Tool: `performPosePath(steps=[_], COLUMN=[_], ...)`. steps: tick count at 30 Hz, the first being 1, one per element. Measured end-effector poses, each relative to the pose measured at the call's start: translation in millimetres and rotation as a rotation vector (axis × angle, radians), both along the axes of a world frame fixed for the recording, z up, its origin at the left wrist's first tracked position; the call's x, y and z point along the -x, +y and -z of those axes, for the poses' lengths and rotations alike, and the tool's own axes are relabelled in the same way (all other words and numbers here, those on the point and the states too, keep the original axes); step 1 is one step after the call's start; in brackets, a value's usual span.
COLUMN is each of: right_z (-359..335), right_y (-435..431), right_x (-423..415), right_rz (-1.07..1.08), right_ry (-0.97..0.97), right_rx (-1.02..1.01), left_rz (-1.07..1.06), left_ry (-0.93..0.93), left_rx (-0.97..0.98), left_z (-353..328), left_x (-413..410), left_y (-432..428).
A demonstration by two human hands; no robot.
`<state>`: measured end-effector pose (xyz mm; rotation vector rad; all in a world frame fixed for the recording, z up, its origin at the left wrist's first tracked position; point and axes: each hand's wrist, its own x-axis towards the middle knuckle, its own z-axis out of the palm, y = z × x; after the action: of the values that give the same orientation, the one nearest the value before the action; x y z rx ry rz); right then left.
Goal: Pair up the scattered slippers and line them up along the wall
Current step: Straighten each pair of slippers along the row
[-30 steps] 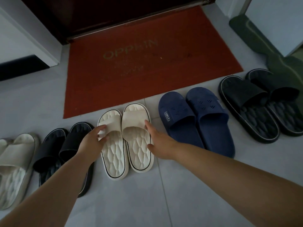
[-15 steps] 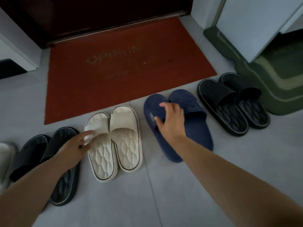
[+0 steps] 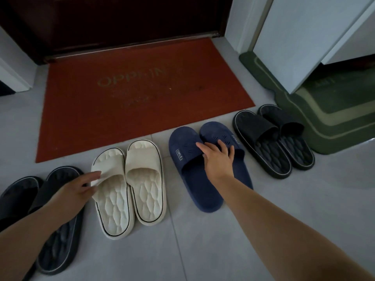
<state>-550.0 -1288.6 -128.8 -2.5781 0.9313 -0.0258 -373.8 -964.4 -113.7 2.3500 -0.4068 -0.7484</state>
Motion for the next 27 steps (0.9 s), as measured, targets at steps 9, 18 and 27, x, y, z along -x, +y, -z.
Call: performPosePath(steps=[9, 18, 27], right_z=[8.9, -28.3, -36.2], right_y=[2.6, 114.8, 243.1], right_x=[4.7, -60.9, -112.9], right_rz=[-0.024, -0.422, -0.97], right_ry=[0.042, -0.337, 0.138], right_rx=[0.168, -0.098, -0.405], left_rz=[0.03, -0.088, -0.22], left_ry=[-0.025, 0.077, 0.006], left_rx=[-0.029, -0.04, -0.196], left_z=[-6.2, -83.9, -165.3], left_x=[2.0, 16.8, -26.9], left_y=[-6.1, 23.0, 149.7])
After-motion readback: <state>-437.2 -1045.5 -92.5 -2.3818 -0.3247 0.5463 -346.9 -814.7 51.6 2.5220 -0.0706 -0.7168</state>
